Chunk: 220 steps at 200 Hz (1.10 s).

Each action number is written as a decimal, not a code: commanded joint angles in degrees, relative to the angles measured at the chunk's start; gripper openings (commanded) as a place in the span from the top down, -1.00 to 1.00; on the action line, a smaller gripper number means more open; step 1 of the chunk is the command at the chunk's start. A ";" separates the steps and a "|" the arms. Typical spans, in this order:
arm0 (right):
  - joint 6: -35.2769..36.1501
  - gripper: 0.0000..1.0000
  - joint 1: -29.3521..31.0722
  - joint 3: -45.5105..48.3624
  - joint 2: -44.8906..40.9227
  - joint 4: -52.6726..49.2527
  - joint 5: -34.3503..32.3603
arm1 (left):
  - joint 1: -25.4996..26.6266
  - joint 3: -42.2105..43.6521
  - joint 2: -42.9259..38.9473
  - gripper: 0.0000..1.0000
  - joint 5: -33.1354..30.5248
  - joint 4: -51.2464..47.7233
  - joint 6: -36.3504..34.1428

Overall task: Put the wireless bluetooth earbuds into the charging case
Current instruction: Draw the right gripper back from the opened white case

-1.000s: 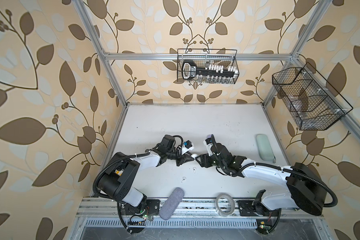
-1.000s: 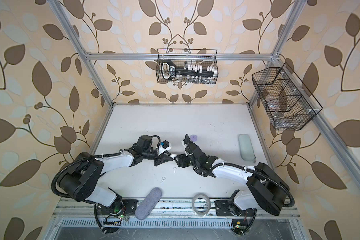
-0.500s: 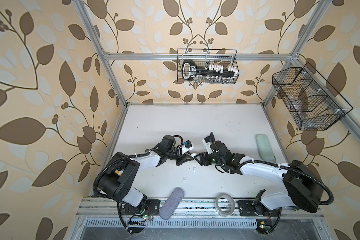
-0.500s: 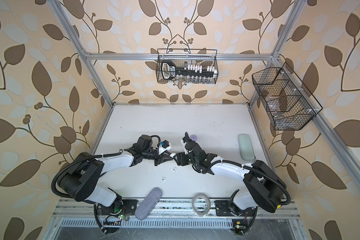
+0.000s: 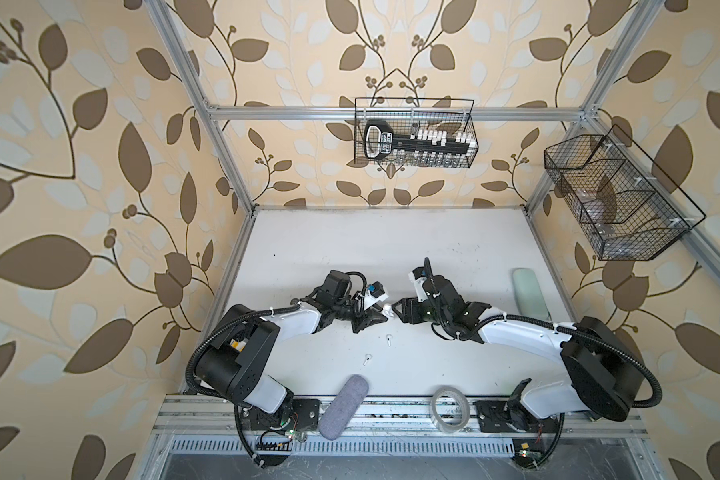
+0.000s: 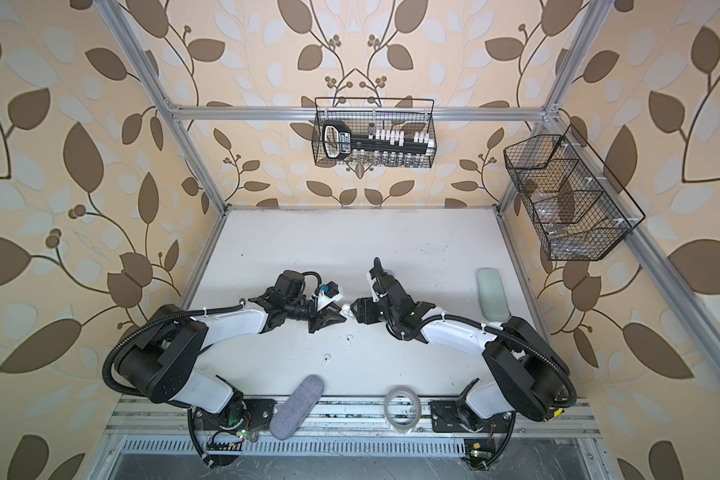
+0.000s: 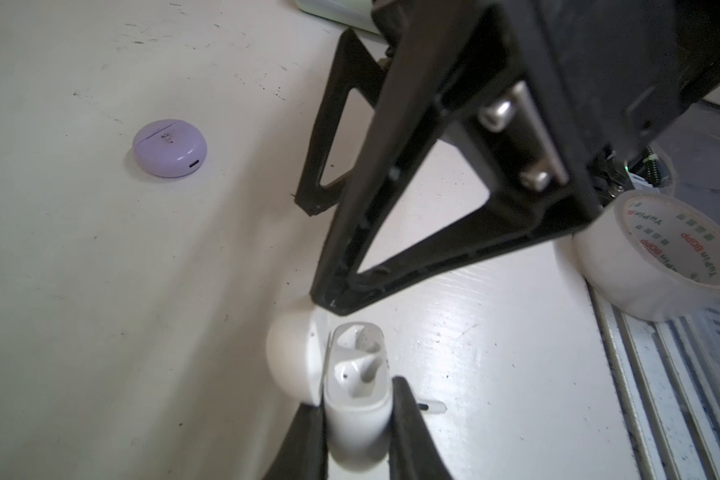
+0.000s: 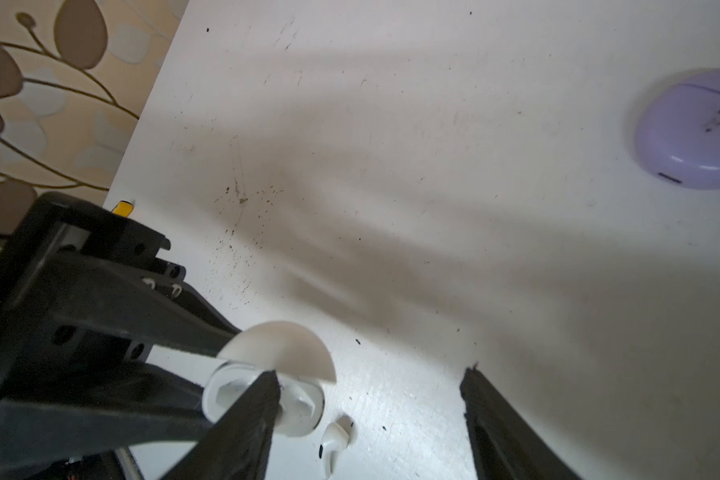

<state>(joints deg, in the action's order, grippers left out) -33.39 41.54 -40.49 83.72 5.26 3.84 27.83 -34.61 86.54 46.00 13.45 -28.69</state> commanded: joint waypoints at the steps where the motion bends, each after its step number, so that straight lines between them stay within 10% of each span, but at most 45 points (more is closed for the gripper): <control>1: 0.50 -0.42 -0.16 -1.58 1.13 0.13 -0.58 | 0.50 -0.66 -0.41 0.71 3.13 0.43 -1.56; 220: -0.57 -0.20 3.08 -1.04 -7.08 -14.98 -7.83 | 0.52 -0.21 -0.74 0.74 1.52 1.99 -0.38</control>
<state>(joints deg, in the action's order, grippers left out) -33.36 43.11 -40.80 77.60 -4.32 -0.36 27.83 -34.61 86.65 46.52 13.19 -28.77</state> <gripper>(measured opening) 0.608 0.221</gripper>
